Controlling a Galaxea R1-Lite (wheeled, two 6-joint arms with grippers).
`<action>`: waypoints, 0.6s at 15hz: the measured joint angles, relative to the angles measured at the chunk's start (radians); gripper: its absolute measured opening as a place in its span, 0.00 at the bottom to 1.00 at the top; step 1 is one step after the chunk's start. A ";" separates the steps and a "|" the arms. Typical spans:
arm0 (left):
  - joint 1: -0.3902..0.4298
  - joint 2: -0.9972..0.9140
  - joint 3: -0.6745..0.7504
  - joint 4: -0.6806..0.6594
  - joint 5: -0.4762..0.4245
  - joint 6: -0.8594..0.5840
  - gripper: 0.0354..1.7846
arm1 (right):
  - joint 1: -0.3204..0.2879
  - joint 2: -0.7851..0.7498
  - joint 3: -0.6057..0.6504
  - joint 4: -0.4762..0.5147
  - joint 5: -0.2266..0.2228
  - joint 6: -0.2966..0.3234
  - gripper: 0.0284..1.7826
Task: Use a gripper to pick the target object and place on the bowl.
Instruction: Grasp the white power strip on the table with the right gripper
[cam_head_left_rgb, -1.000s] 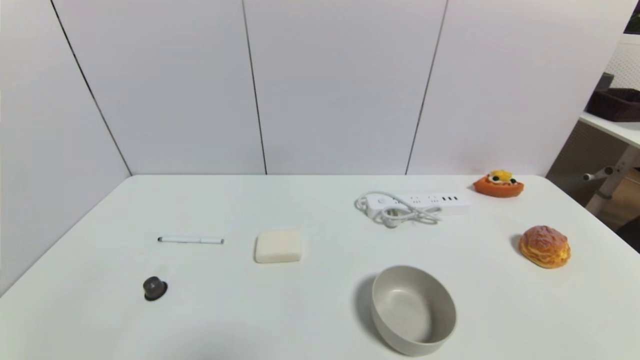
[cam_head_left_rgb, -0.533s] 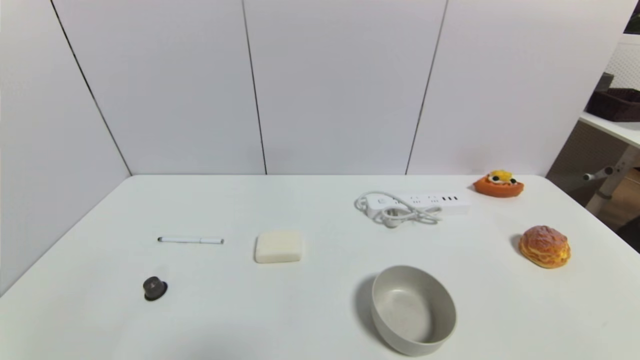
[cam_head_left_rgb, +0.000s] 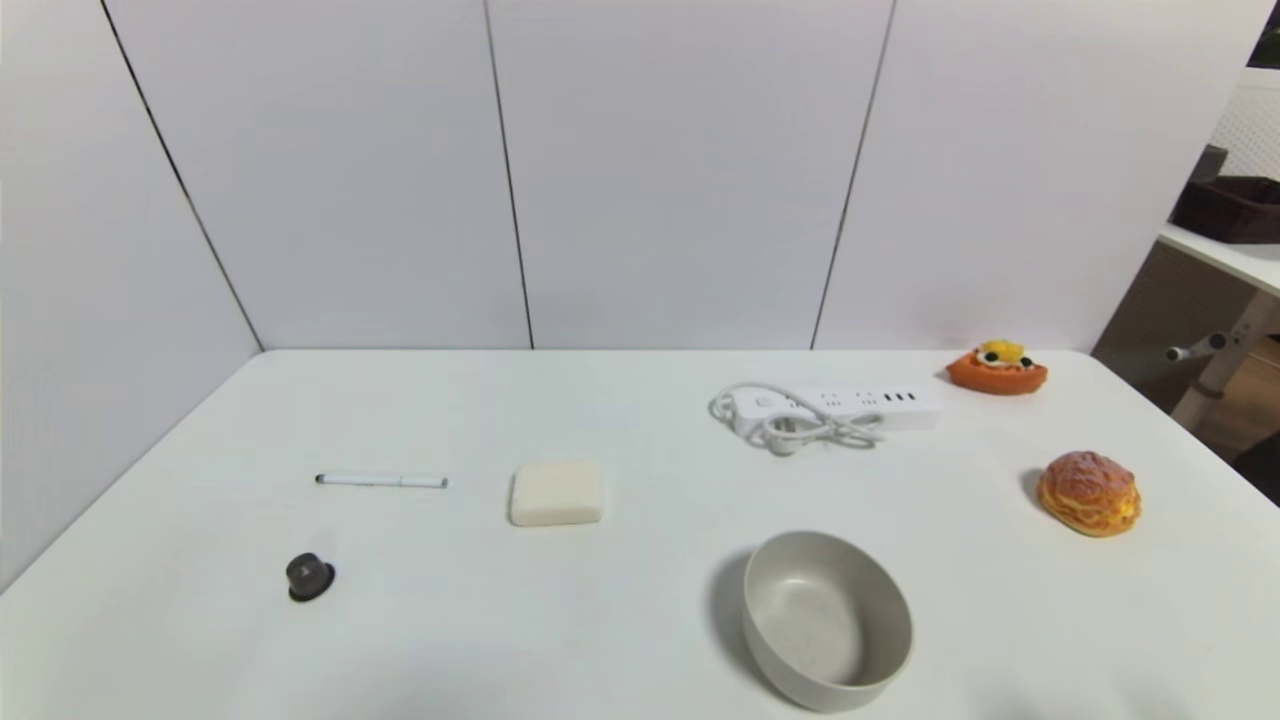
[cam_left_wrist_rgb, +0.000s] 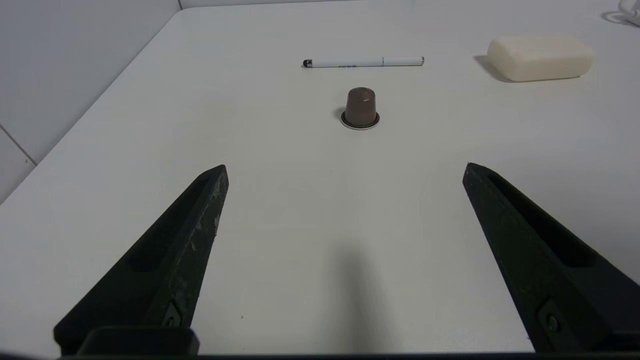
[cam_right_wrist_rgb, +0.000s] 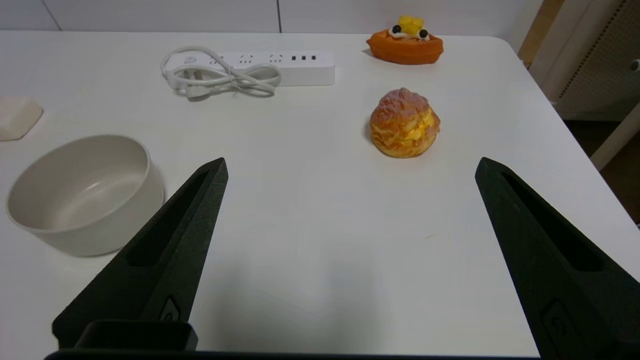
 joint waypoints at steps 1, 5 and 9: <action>0.000 0.000 0.000 0.000 0.000 0.000 0.94 | 0.001 0.096 -0.063 0.003 0.012 -0.001 0.96; 0.000 0.000 0.000 0.000 0.000 0.000 0.94 | 0.000 0.476 -0.320 0.033 0.129 -0.051 0.96; 0.000 0.000 0.000 0.000 0.000 0.000 0.94 | -0.007 0.822 -0.605 0.153 0.296 -0.251 0.96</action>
